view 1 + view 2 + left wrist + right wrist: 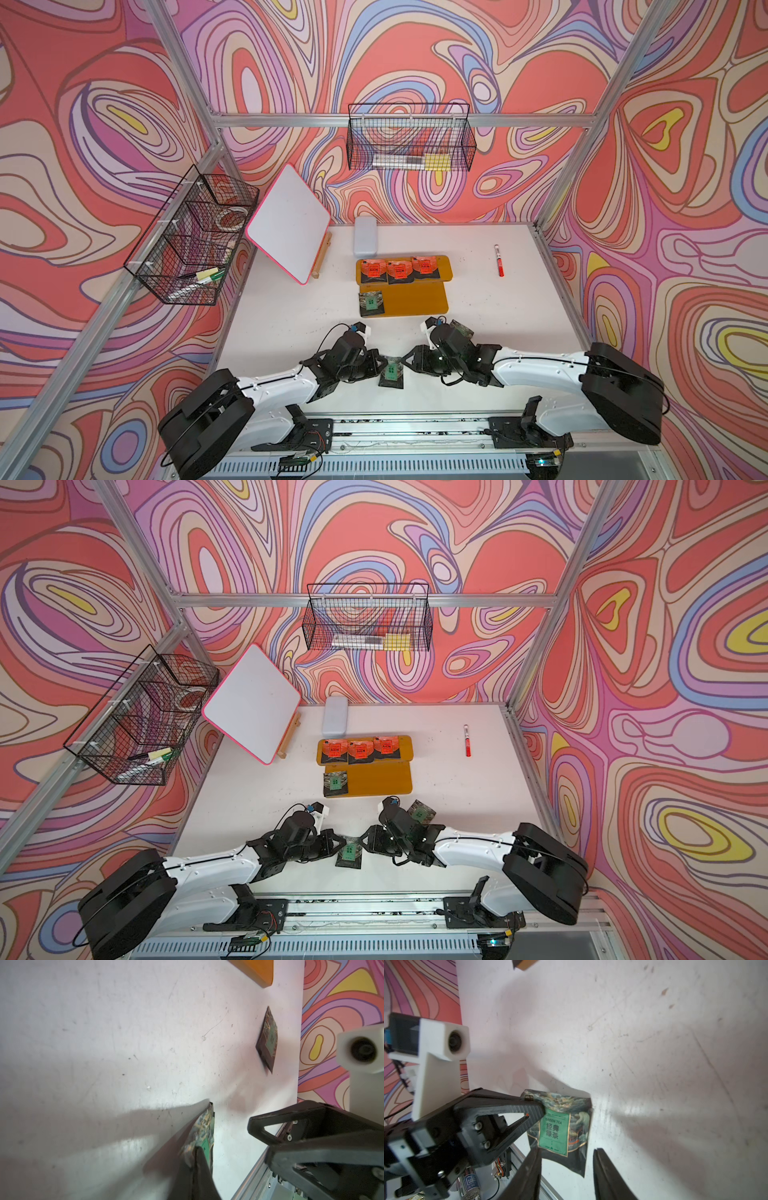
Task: Place the tea bags on the shelf by color
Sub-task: Pick up the tea bag from the center of the board.
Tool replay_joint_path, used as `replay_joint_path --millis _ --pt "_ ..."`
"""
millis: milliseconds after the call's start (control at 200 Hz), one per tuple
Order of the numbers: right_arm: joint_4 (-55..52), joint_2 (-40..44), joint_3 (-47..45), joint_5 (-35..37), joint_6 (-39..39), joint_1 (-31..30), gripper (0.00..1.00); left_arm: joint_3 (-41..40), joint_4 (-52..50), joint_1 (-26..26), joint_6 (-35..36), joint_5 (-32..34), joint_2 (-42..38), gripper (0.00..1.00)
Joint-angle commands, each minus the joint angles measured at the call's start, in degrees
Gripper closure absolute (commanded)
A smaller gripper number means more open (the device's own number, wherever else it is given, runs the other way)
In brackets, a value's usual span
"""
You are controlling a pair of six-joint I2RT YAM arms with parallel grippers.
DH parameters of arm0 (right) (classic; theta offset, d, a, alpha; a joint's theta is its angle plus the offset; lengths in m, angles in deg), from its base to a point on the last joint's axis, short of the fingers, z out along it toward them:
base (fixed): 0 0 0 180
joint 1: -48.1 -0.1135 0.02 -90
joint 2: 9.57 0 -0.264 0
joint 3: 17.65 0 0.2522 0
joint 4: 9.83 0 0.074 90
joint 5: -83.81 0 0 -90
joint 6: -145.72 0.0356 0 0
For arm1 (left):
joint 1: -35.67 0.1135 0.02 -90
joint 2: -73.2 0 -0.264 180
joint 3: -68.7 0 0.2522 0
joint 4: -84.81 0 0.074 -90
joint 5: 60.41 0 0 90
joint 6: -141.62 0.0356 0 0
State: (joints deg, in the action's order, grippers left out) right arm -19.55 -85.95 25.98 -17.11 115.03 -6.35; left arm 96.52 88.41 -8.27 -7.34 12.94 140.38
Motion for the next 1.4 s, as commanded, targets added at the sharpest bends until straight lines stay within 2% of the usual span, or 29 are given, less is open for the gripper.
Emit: replay_joint_path --millis 0,180,341,556,681,831,931,1397 --pt "-1.5 5.4 -1.6 2.9 -3.0 -0.4 0.53 0.9 1.9 -0.3 -1.4 2.0 -2.5 1.00" --pt "-0.3 14.5 -6.7 5.8 -0.6 -0.3 0.49 2.6 2.1 -0.2 -3.1 3.8 -5.8 1.00" --pt "1.3 21.2 -11.7 8.1 4.1 -0.2 0.49 4.8 2.5 0.0 -3.9 4.2 -7.3 1.00" --pt "11.5 26.6 -18.7 7.4 8.4 0.5 0.48 5.6 7.6 2.2 -6.8 2.0 -6.5 1.00" --pt "13.5 25.6 -18.4 5.7 7.8 1.4 0.50 6.6 9.9 4.0 -8.3 -1.2 -4.4 1.00" --pt "21.4 21.1 -19.0 1.4 9.0 3.8 0.52 6.5 16.6 5.4 -11.7 -4.1 -1.2 1.00" --pt "26.3 17.6 -19.2 -1.9 10.4 6.1 0.58 6.4 19.3 5.9 -13.2 -5.3 0.2 1.00" --pt "32.0 11.5 -16.1 -4.8 10.3 8.0 0.66 5.4 21.3 6.9 -15.0 -5.8 -0.4 1.00"
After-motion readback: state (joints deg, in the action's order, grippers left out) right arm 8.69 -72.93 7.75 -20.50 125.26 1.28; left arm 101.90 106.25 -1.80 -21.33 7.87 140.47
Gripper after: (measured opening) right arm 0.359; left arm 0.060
